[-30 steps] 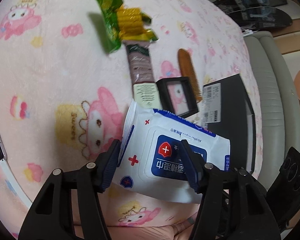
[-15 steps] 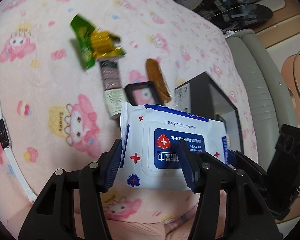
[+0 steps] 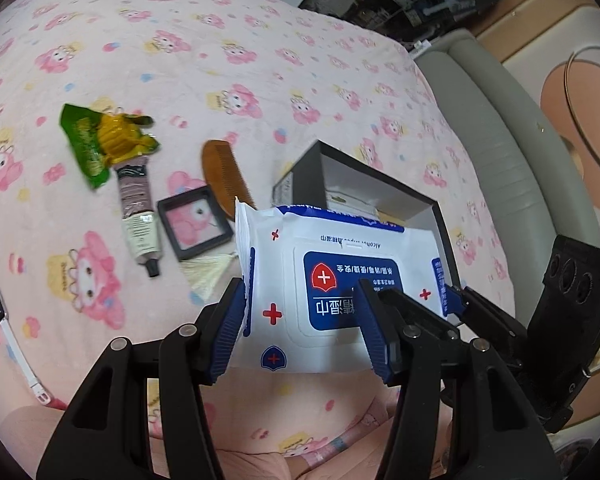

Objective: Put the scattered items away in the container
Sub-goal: 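Move the wipes pack over the black box with the left gripper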

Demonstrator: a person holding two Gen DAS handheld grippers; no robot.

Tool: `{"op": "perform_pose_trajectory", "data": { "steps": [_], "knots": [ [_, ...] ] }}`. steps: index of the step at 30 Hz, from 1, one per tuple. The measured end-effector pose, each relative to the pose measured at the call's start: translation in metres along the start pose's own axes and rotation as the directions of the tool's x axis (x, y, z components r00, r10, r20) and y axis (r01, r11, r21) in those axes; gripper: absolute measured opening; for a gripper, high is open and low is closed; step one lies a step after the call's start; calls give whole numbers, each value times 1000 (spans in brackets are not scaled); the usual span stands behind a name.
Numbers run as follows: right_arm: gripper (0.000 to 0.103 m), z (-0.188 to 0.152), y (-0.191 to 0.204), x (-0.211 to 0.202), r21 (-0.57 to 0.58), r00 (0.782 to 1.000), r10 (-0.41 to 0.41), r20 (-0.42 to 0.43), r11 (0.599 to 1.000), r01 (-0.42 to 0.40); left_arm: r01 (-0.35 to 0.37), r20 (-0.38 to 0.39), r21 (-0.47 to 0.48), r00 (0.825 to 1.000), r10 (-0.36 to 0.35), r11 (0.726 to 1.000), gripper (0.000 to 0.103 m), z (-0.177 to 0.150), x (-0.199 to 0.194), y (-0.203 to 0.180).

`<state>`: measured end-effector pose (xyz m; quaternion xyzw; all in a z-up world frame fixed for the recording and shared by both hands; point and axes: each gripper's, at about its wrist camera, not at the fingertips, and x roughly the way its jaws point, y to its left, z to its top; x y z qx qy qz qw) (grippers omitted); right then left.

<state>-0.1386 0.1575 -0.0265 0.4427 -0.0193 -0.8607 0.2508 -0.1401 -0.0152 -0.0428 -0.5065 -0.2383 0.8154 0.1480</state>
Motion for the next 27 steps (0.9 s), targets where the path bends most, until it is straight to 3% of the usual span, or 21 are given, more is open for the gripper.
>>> {"op": "perform_pose_trajectory", "data": {
  "steps": [8,15,19,27],
  "knots": [
    [49,8,-46,-9,7,1000,14,13,1000,-14,-10,-34,42,999,11,999,55,11,31,-38],
    [49,17,-99,-14,40,1000,4,19,999,-5,0,-95,84,995,8,996,56,24,81,-76],
    [49,12,-144,-10,146,1000,22,11,989,-24,18,-156,86,988,-4,996,55,28,121,-92],
    [49,6,-195,-6,267,998,-70,-8,961,70,45,-221,108,975,-20,993,56,34,178,-124]
  ]
}}
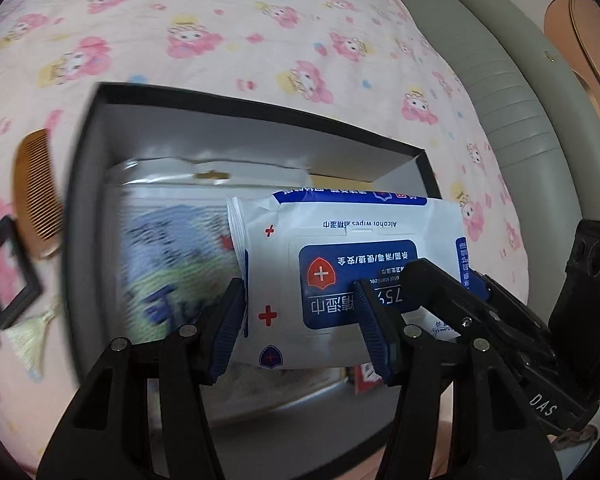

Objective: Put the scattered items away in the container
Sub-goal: 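Move the wipes pack over the black box with the left gripper, then lower the wipes pack onto the items in the box and open the left gripper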

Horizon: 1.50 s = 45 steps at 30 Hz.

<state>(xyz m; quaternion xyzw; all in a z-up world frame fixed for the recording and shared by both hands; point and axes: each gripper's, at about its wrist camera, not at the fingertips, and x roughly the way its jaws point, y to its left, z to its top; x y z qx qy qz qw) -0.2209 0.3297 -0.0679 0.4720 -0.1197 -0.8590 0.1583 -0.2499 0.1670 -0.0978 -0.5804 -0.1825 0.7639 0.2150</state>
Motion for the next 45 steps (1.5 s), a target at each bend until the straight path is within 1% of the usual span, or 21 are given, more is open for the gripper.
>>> {"op": "perform_pose_trajectory", "data": {
  "steps": [3,5,8,13,15,18,21,24,25,26,28,30,34,36,42,45],
  "knots": [
    [49,2,-15,7,39,1000,-19,-18,999,20,-17,-18,14,1000,17,1000,55,7,16,-5],
    [49,2,-23,16,70,998,-29,-48,997,33,-27,-41,1,999,28,1000,55,10,25,-3],
    [49,0,-29,27,92,995,-48,-85,994,56,-37,-48,-4,998,37,999,52,9,30,1],
    [49,1,-27,26,80,994,-83,-76,993,89,-35,-52,5,998,36,999,52,7,24,-1],
    [49,0,-31,23,92,991,-110,-74,989,117,-34,-47,4,998,34,999,52,6,19,-1],
    [49,0,-41,13,135,990,-127,-53,982,133,-25,-2,-15,1000,25,1000,52,1,1,2],
    [49,0,-44,1,156,992,-125,-24,980,127,-41,18,-21,999,41,999,52,-7,-10,5],
    [49,-3,-32,-16,110,991,-137,-2,985,136,-113,-23,0,993,113,994,51,-18,-10,2],
    [49,-4,-27,-21,86,991,-134,6,987,133,-132,-36,8,991,132,991,49,-22,-9,2],
    [49,-6,-21,-24,55,993,-117,2,992,117,-136,-42,11,990,137,991,47,-24,-10,2],
    [49,-13,-12,-24,0,997,-74,-30,997,74,-143,-46,10,989,144,990,44,-29,-13,2],
    [49,-20,-9,-15,-25,995,-52,-86,998,50,-150,-45,7,988,151,989,43,-30,-14,1],
    [49,-30,-7,10,-76,978,-106,-182,993,93,-171,-53,-8,984,171,985,41,-28,-13,1],
    [49,-32,-6,20,-101,971,-128,-204,989,110,-177,-61,-12,983,176,984,41,-29,-11,1],
    [49,-31,-11,26,-93,967,-152,-204,986,135,-185,-82,-16,980,183,983,41,-27,-1,1],
    [49,-28,-18,25,-75,965,-190,-182,981,179,-179,-83,-13,981,177,984,41,-19,3,-4]
  ]
}}
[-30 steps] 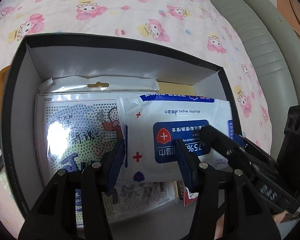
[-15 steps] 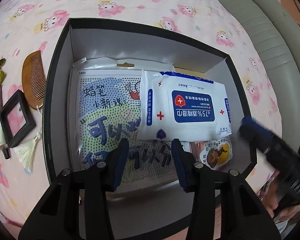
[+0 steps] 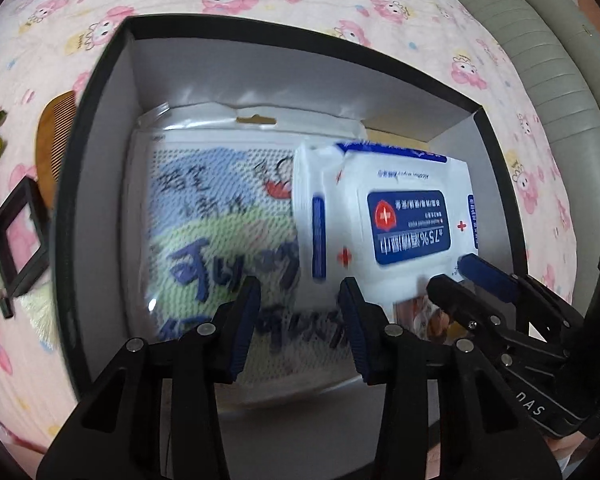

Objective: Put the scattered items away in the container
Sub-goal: 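Lower the wipes pack onto the items in the box and open the left gripper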

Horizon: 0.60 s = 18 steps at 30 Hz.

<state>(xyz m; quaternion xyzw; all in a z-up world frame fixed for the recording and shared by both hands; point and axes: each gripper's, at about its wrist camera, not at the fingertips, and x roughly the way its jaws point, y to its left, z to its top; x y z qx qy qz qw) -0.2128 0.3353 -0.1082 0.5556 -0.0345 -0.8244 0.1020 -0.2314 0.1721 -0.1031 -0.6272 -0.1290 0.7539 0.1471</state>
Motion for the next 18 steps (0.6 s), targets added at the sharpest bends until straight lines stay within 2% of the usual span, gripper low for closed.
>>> {"op": "perform_pose_trajectory", "data": {
  "steps": [5,7,9,13,16,18],
  "knots": [
    [49,5,-12,-3,48,999,-23,29,999,22,27,4,2,1000,-27,1000,41,11,6,-9],
    [49,5,-11,-4,42,999,-24,25,999,23,51,6,-9,999,-51,999,41,10,4,-8],
    [49,3,-5,-6,4,998,-57,21,998,57,73,7,-25,997,-73,997,41,3,-3,-2],
    [49,1,4,-16,-52,998,-56,35,997,58,53,-16,7,998,-53,999,41,-9,-13,2],
    [49,-1,6,-13,-78,997,-75,11,994,75,54,-68,71,997,-49,996,41,-10,-6,-12],
    [49,-4,7,-8,-99,995,-94,-14,991,92,23,-84,111,996,-14,994,41,-11,0,-19]
  ]
}}
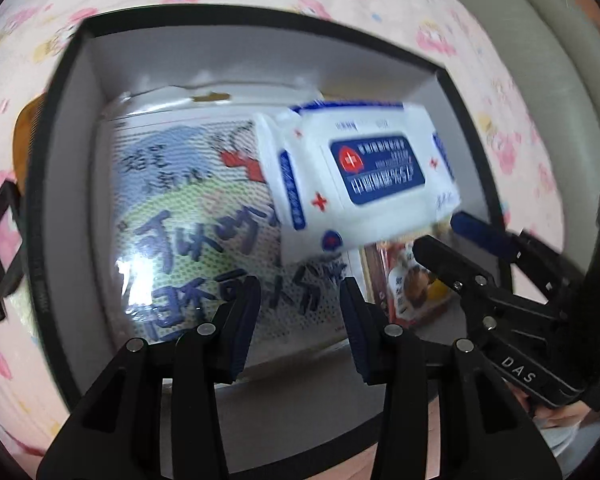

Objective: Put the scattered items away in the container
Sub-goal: 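Lower the wipes pack onto the items in the box and open the left gripper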

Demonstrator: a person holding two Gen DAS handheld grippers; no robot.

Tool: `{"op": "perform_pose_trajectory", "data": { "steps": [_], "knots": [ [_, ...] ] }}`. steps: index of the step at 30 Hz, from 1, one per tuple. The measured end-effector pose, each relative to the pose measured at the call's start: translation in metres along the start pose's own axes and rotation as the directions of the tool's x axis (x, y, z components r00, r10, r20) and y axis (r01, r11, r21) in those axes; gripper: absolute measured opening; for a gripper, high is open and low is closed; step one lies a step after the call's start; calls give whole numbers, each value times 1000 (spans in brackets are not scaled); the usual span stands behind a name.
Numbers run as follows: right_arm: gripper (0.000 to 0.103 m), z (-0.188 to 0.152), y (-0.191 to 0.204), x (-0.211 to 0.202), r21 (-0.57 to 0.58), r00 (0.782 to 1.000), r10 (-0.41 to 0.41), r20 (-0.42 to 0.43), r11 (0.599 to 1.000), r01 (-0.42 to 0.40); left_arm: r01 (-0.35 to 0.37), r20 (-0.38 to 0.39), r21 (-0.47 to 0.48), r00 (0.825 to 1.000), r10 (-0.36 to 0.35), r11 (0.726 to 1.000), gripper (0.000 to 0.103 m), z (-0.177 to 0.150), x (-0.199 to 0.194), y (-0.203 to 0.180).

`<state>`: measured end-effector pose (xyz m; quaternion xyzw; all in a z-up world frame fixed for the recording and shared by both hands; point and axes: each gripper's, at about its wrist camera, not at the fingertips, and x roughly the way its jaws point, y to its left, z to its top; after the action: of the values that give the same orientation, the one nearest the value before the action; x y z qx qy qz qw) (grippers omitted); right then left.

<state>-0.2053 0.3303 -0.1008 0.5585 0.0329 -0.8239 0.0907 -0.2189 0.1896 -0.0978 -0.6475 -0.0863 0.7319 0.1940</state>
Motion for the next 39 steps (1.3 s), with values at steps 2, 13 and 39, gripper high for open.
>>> {"op": "perform_pose_trajectory", "data": {
  "steps": [2,13,39],
  "knots": [
    [49,-2,1,5,-11,999,-48,-16,999,48,-20,-14,18,1000,20,1000,41,2,7,-5],
    [47,11,-3,30,14,996,-89,-27,996,89,-53,11,36,999,53,998,36,38,15,-8],
    [47,23,-36,12,233,994,-32,105,973,7,60,114,-117,992,-46,991,37,69,-2,43]
  ]
}}
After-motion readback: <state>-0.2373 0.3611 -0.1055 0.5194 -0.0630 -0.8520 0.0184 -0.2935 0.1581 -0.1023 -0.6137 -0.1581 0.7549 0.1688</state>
